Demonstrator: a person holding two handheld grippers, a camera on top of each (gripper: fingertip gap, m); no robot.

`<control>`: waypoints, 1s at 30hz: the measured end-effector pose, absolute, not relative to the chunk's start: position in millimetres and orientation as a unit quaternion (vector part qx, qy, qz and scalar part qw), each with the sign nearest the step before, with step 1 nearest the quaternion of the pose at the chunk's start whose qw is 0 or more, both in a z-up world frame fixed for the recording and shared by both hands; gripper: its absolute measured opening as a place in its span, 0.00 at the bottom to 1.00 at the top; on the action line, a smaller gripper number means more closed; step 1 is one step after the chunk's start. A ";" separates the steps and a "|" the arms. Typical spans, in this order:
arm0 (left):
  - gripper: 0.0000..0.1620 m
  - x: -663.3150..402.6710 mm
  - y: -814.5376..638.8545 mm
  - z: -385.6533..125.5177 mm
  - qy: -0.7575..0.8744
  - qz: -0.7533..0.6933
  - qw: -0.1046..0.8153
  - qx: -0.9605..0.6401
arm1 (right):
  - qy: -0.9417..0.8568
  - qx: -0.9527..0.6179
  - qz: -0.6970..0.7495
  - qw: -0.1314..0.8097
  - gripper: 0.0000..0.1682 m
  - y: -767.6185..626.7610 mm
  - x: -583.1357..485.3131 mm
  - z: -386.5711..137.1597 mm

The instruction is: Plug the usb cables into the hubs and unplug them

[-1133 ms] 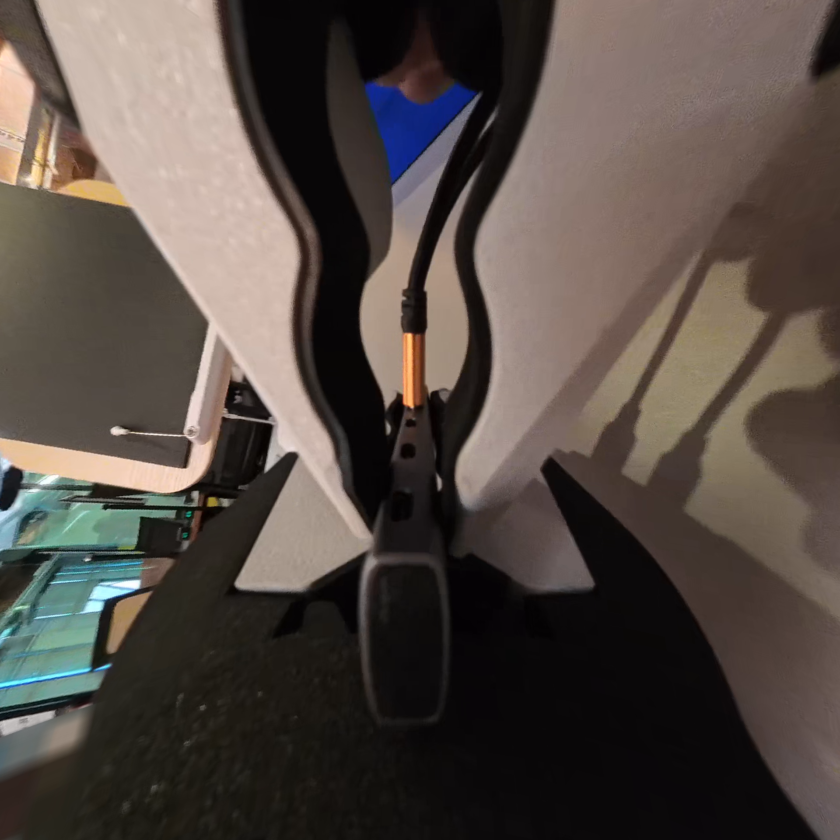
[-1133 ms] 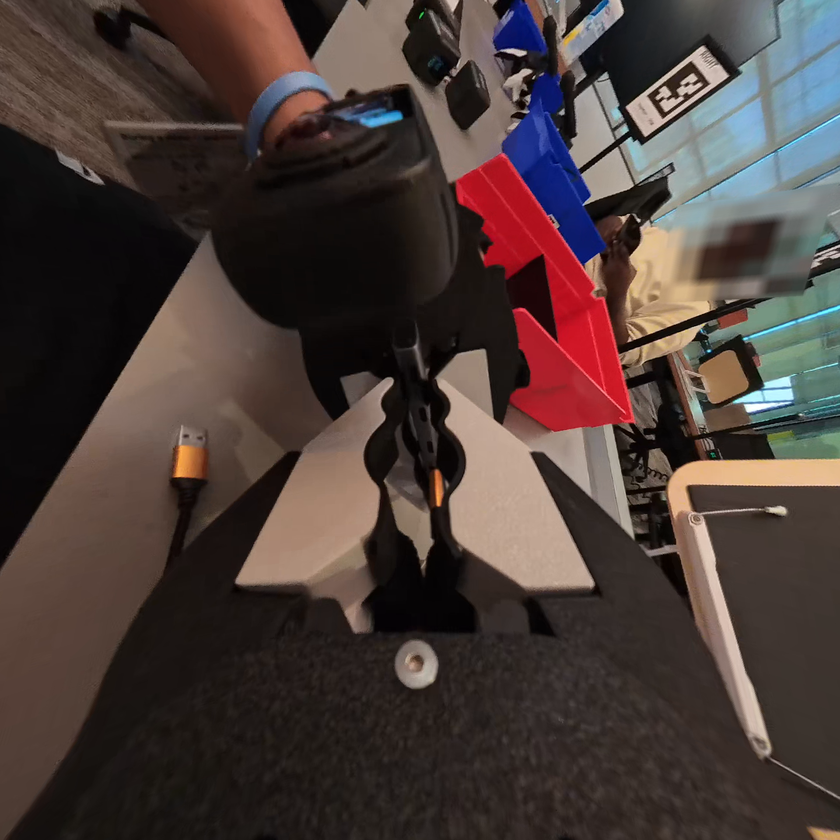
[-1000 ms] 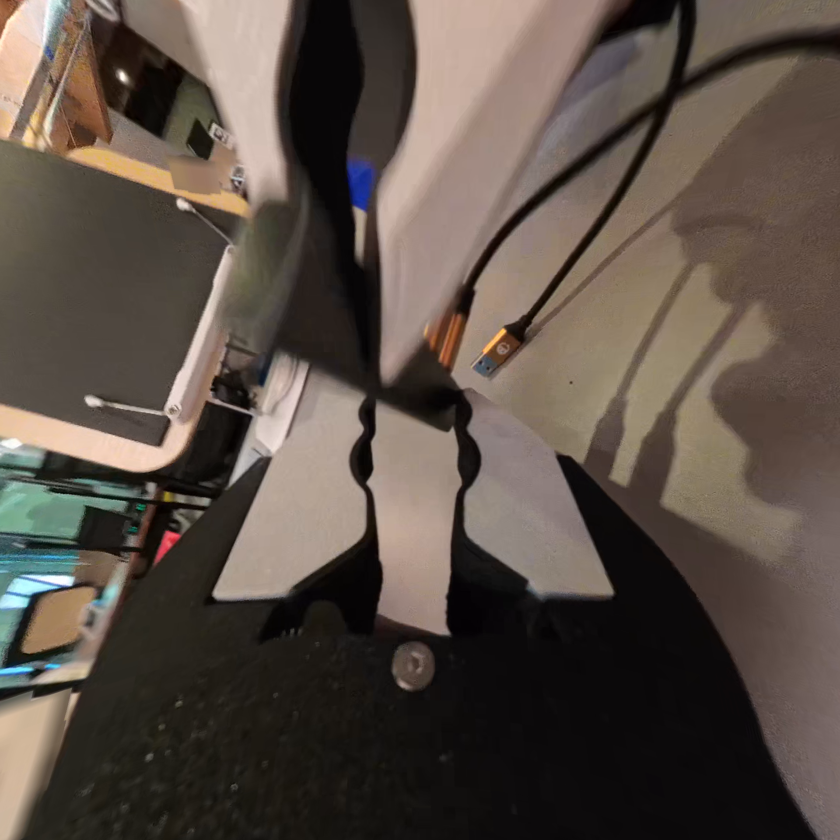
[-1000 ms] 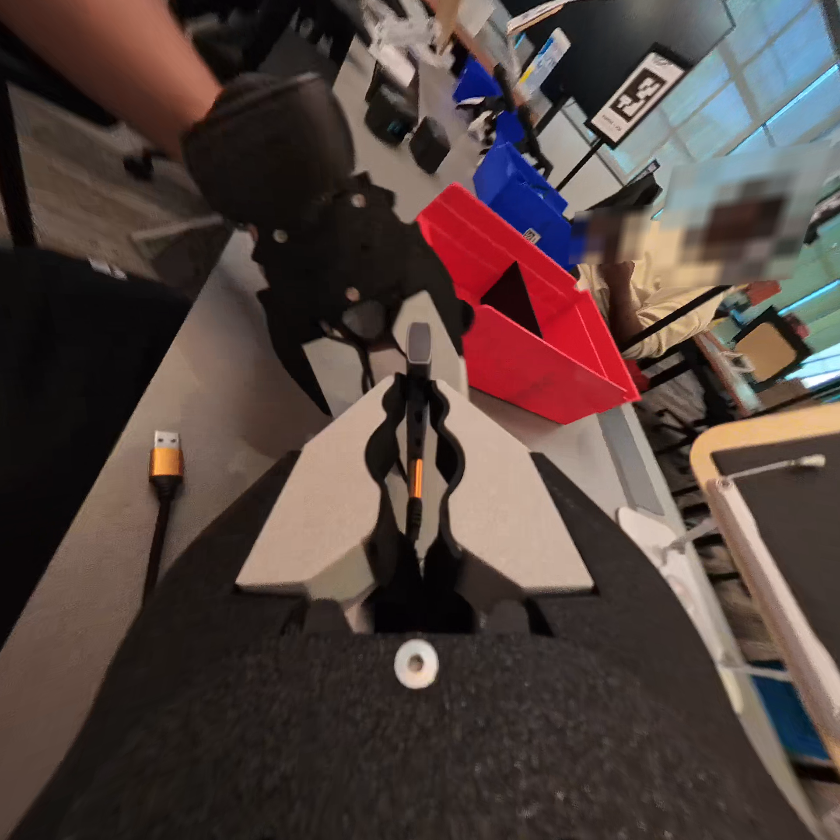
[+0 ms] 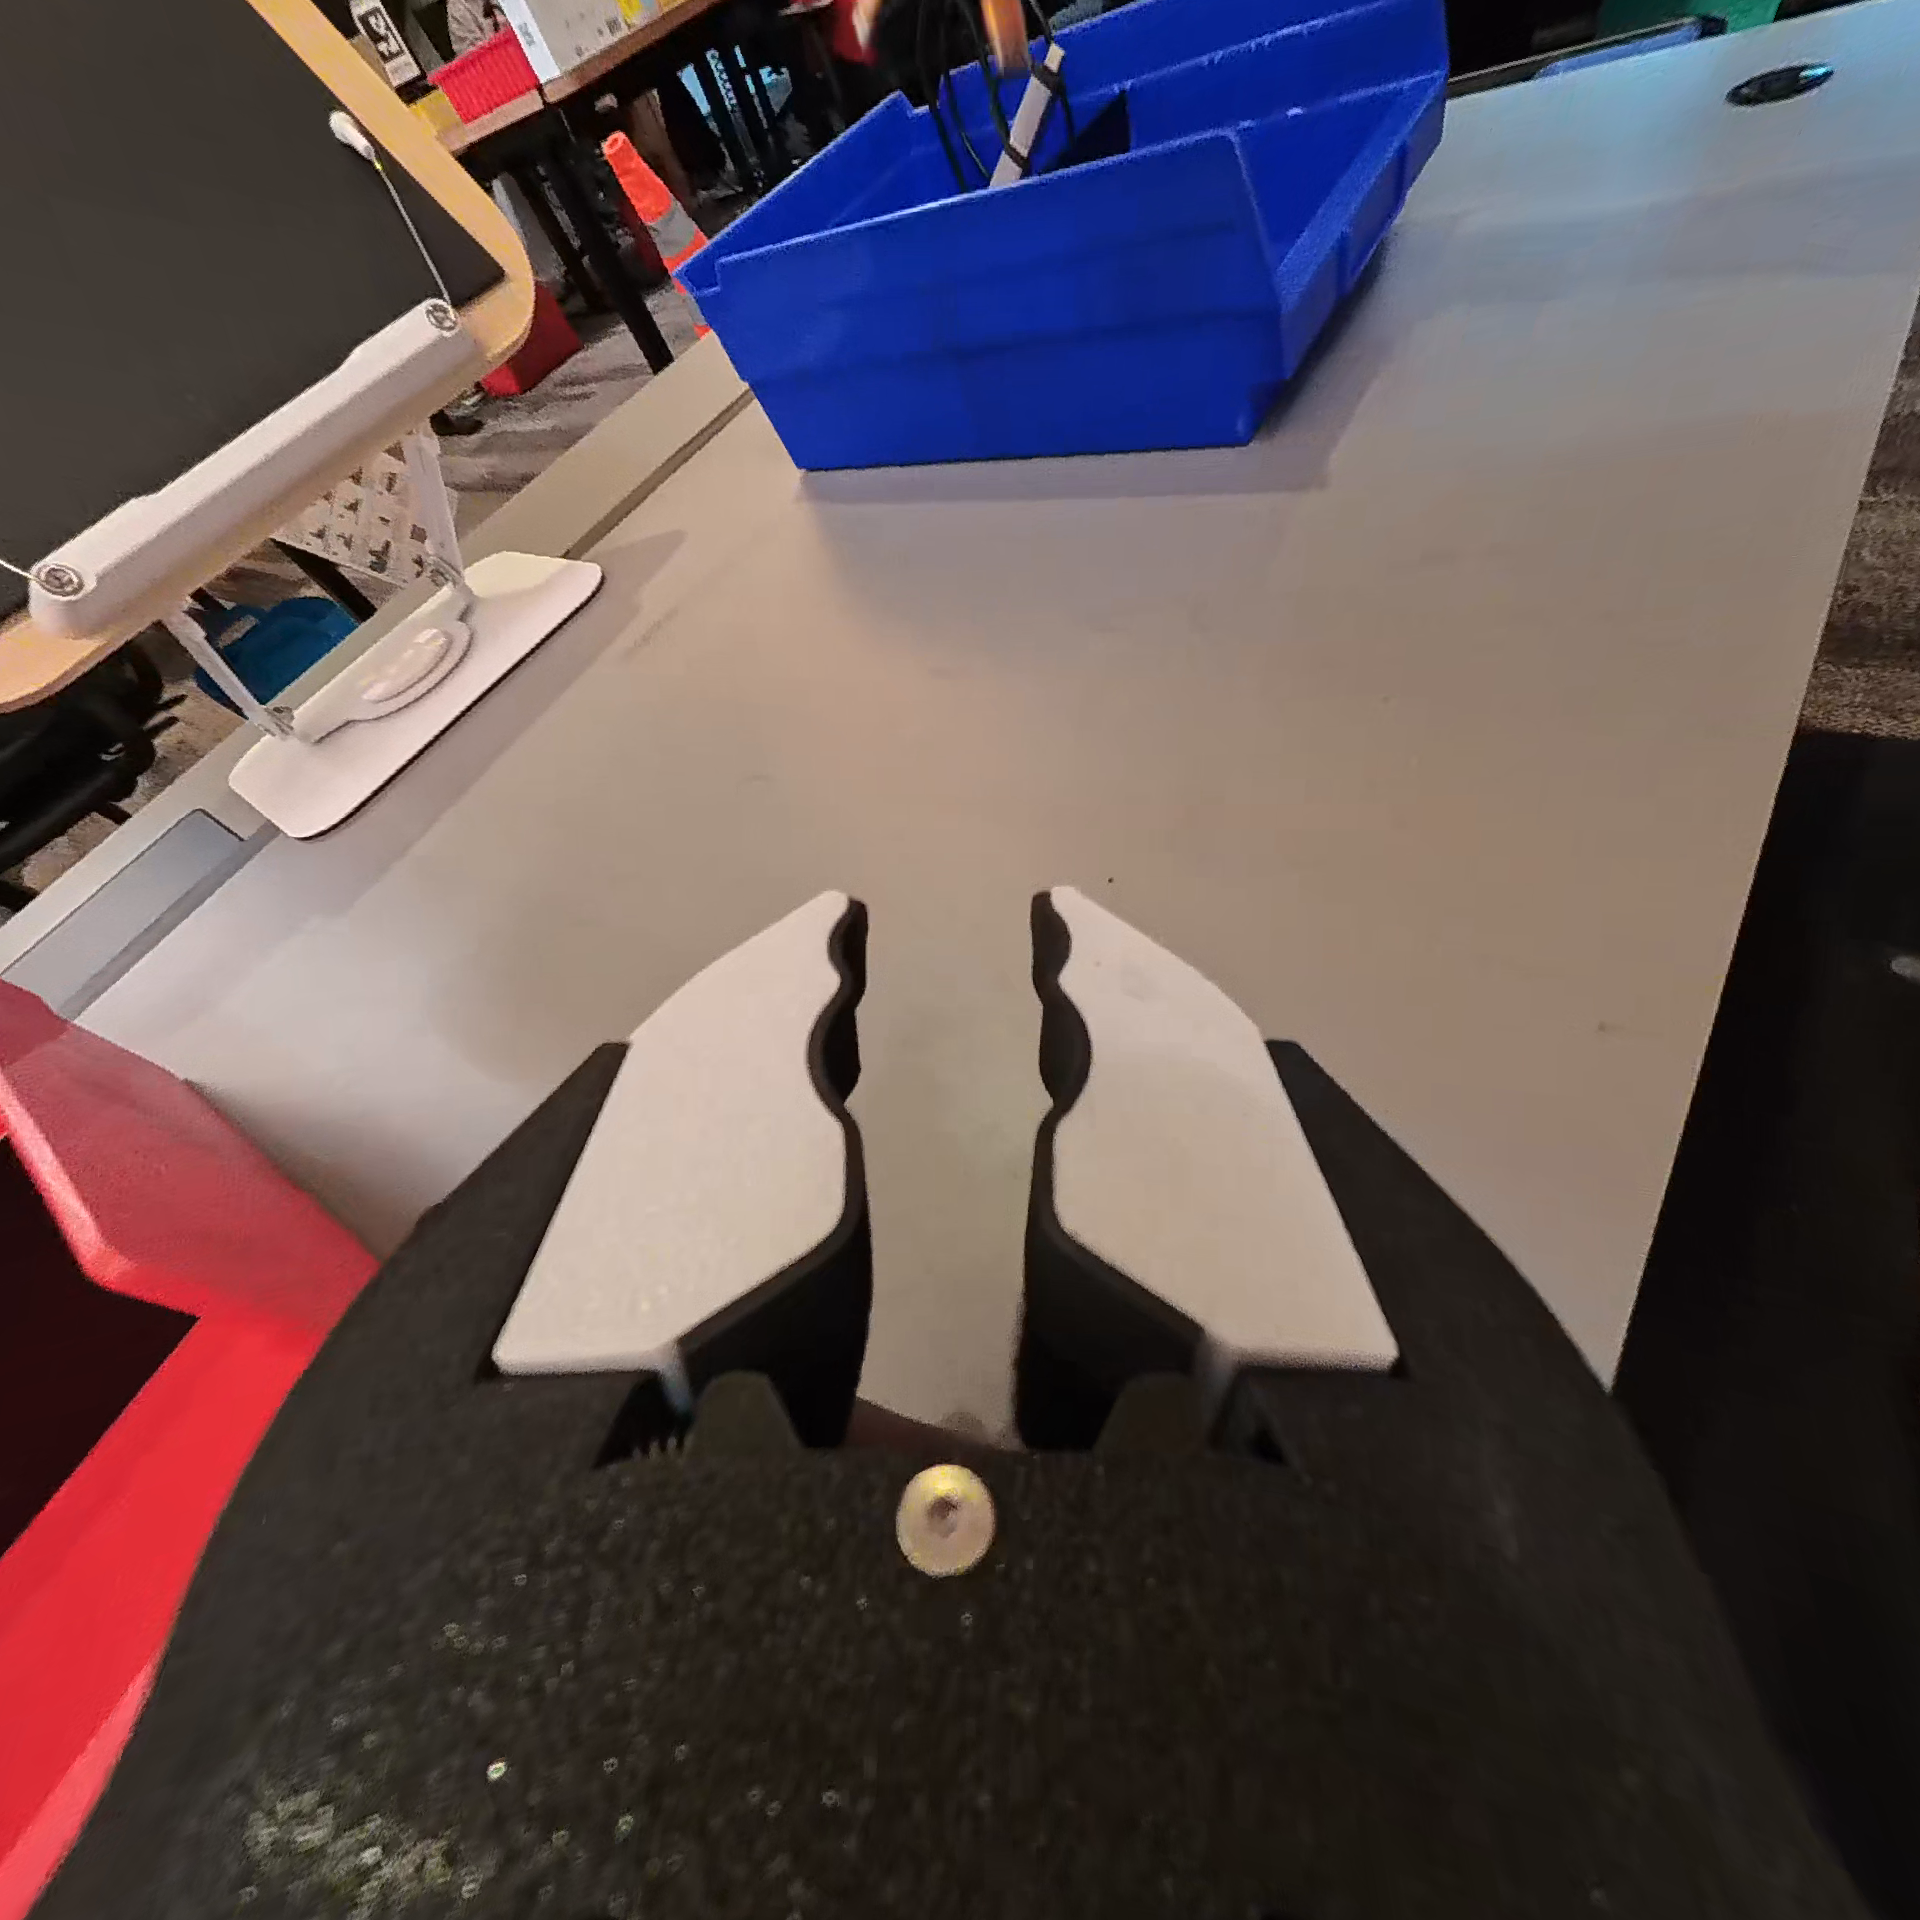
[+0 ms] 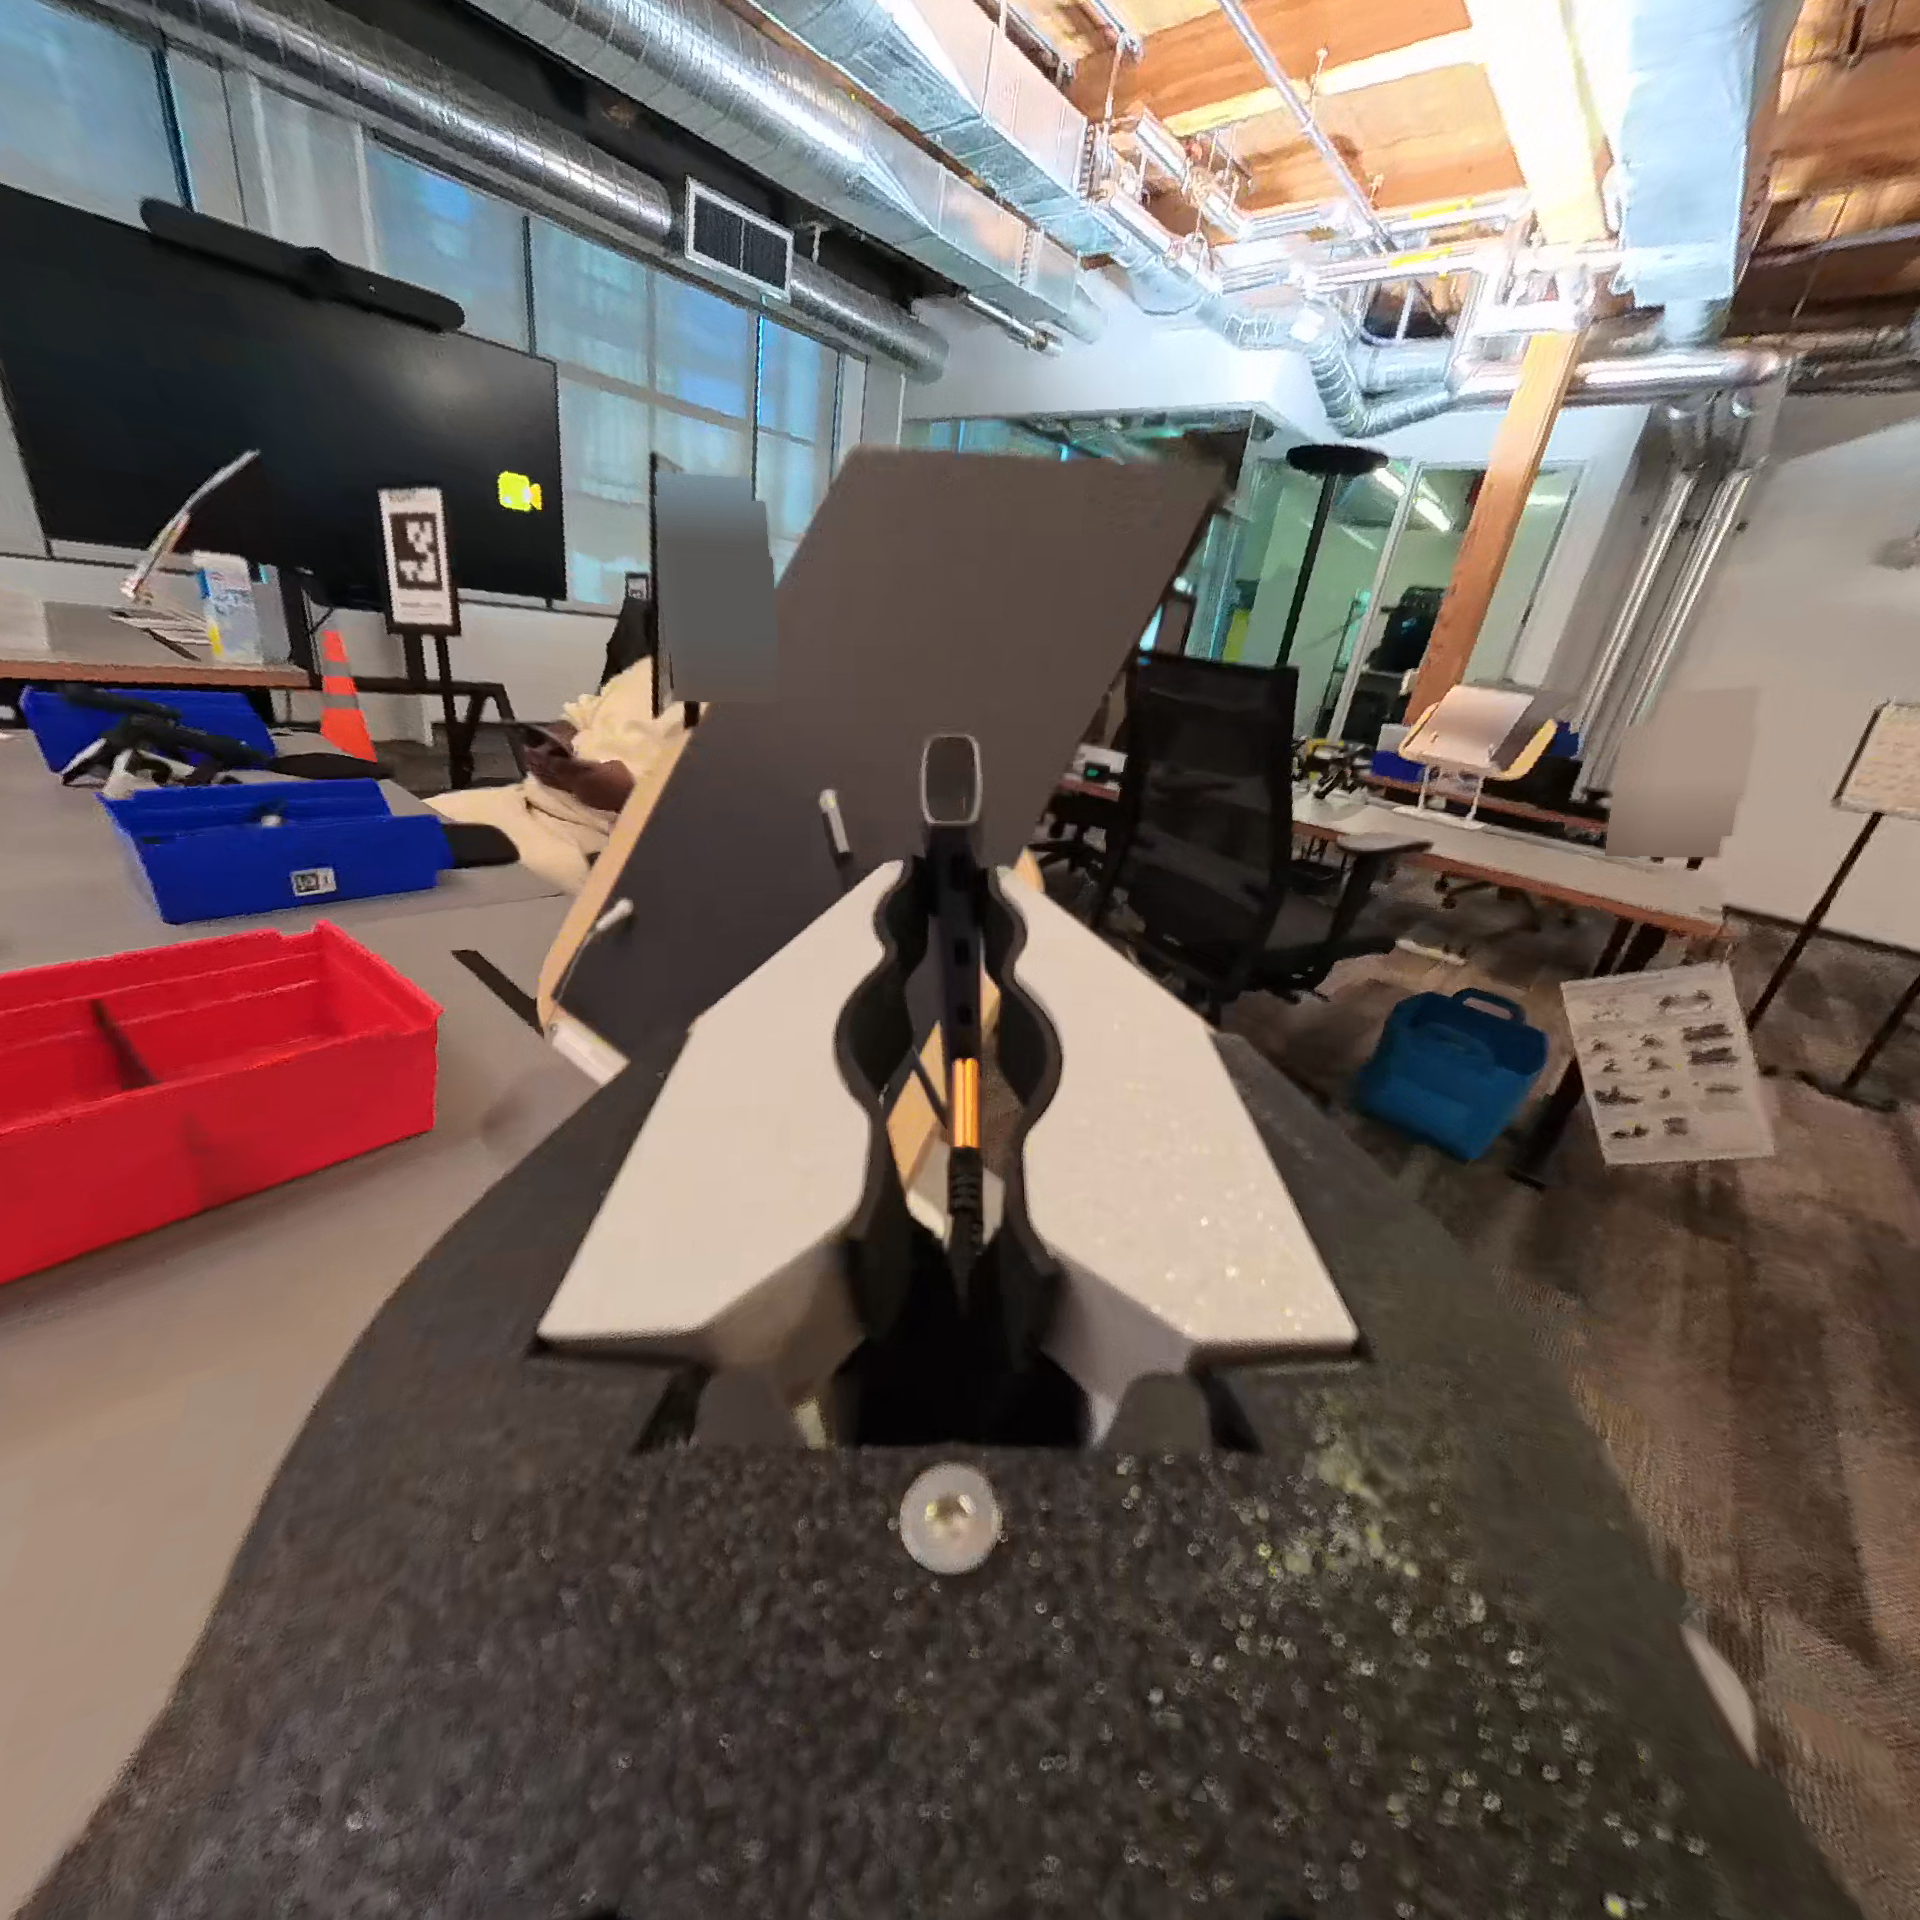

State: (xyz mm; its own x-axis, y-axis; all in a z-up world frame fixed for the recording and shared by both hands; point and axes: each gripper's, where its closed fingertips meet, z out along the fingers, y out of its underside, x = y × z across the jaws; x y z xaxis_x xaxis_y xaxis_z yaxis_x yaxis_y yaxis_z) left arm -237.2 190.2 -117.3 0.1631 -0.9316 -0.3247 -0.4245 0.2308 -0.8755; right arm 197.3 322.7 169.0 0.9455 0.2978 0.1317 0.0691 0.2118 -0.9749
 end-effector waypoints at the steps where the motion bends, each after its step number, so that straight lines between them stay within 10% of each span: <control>1: 0.19 -238.2 191.2 -117.7 0.598 -0.245 0.510 -0.568 | -0.142 -0.630 0.075 0.760 0.05 322.7 200.2 151.7; 10: 0.18 -240.8 194.7 -124.8 0.607 -0.239 0.502 -0.568 | -0.170 -0.836 0.007 0.521 0.05 305.8 239.2 -17.7; 30: 0.17 -232.1 180.0 -123.5 0.632 -0.225 0.506 -0.542 | -0.317 -0.941 -0.033 0.112 0.05 260.5 228.2 -124.0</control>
